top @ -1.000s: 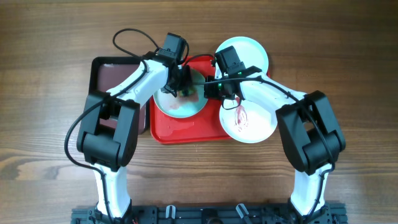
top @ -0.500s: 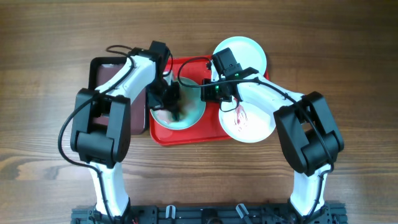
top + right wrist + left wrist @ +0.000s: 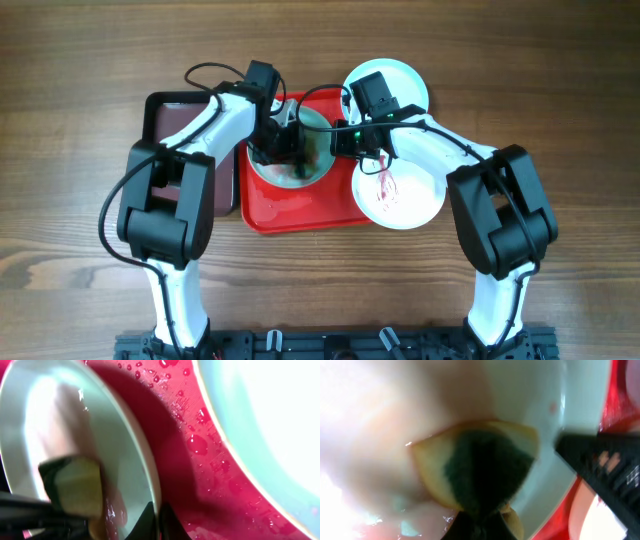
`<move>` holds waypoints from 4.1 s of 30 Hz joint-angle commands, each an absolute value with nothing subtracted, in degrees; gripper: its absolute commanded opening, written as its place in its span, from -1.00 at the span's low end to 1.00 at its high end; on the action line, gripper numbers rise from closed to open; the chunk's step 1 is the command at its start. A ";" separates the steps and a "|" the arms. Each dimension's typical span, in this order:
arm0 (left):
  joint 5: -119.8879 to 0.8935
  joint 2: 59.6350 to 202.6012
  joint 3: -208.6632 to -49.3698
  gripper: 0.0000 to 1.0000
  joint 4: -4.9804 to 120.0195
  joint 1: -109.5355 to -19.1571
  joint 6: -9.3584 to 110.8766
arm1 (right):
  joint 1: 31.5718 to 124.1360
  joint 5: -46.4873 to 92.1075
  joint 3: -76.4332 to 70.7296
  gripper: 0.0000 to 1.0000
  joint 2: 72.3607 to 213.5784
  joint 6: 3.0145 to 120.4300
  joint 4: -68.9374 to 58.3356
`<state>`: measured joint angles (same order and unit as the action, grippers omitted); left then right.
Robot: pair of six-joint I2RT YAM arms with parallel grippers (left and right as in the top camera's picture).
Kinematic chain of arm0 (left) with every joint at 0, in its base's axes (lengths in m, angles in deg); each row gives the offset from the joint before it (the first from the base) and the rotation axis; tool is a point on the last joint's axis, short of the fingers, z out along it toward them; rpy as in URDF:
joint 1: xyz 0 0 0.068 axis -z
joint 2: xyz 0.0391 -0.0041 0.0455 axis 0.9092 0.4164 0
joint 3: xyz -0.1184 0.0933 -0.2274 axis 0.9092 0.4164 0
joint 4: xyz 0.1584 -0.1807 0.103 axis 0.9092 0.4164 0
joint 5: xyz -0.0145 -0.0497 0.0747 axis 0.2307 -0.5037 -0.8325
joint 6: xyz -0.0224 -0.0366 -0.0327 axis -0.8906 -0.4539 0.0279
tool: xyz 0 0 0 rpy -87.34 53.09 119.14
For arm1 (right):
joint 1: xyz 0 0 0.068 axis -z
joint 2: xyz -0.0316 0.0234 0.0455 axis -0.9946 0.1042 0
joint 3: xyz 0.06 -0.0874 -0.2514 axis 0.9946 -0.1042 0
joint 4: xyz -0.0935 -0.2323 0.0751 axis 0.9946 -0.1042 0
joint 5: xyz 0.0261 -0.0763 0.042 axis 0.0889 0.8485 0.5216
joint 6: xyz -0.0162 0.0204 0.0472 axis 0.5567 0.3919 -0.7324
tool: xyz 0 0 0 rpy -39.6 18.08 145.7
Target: Clean dirty plates on tray and stack at the side
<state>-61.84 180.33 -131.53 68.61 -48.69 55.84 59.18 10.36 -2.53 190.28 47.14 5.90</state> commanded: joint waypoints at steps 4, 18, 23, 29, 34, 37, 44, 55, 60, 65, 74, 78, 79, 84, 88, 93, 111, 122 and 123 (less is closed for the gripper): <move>-101.40 181.40 -131.22 -0.92 68.57 -48.58 30.75 | 58.28 8.50 -2.38 -0.91 191.87 47.12 5.73; -93.29 181.29 -131.22 -0.92 84.35 -45.67 36.67 | 58.28 8.90 -2.38 -0.91 191.87 46.99 5.84; -74.08 181.29 -131.22 -0.92 77.79 -43.83 51.51 | 58.28 8.88 -2.38 -0.92 191.87 47.01 5.79; -66.03 181.29 -131.22 -0.92 64.85 -43.48 55.08 | 58.28 8.83 -2.38 -0.91 191.87 46.99 5.79; -66.47 181.29 -131.22 -0.92 54.97 -43.48 55.12 | 58.26 8.66 -2.38 -0.91 191.87 47.06 5.77; -72.39 181.29 -131.22 -0.92 52.02 -43.55 55.08 | 58.26 8.66 -2.38 -0.91 191.87 47.06 5.77; -99.23 181.29 -131.22 -0.92 59.24 -44.86 32.61 | 58.26 8.66 -2.38 -0.92 191.87 47.06 5.81; -78.75 181.29 -131.22 -0.92 69.88 -46.87 33.68 | 58.28 8.66 -2.38 -0.91 191.87 47.06 5.79; -50.36 181.29 -131.22 -0.92 69.38 -46.87 51.80 | 58.28 8.64 -2.38 -0.92 191.87 47.01 5.79; -43.19 181.29 -131.22 -0.92 65.14 -46.96 55.29 | 58.28 8.64 -2.38 -0.91 191.87 47.08 5.73; -74.75 181.29 -131.33 -0.92 59.39 -49.28 39.14 | 58.28 8.66 -2.38 -0.91 191.87 47.06 5.75; -90.67 181.27 -132.75 -0.92 66.16 -49.21 36.50 | 58.28 8.66 -2.38 -0.91 191.87 47.06 5.77; -94.23 181.27 -133.72 -0.92 68.74 -49.21 36.48 | 58.28 8.66 -2.38 -0.91 191.87 46.99 5.84; -100.00 181.27 -138.68 -0.92 80.68 -48.53 34.51 | 58.28 8.68 -2.38 -0.91 191.87 46.97 5.90; -99.58 181.27 -141.39 -0.92 90.23 -45.12 32.50 | 58.28 8.68 -2.38 -0.91 191.87 46.93 6.05; -98.69 181.27 -144.03 -0.92 93.31 -42.78 32.98 | 58.28 8.42 -2.38 -0.91 191.87 46.95 6.05; -86.45 181.29 -158.76 -0.92 98.58 -56.16 39.03 | 55.20 13.25 -2.38 -0.79 192.40 46.97 9.29; -86.45 181.29 -158.76 -0.92 98.56 -56.14 39.47 | 54.43 14.38 -2.38 -0.91 191.24 45.74 8.79; -86.40 181.29 -158.76 -0.92 98.56 -56.14 39.78 | 54.57 15.06 -2.38 -0.91 190.10 46.05 8.11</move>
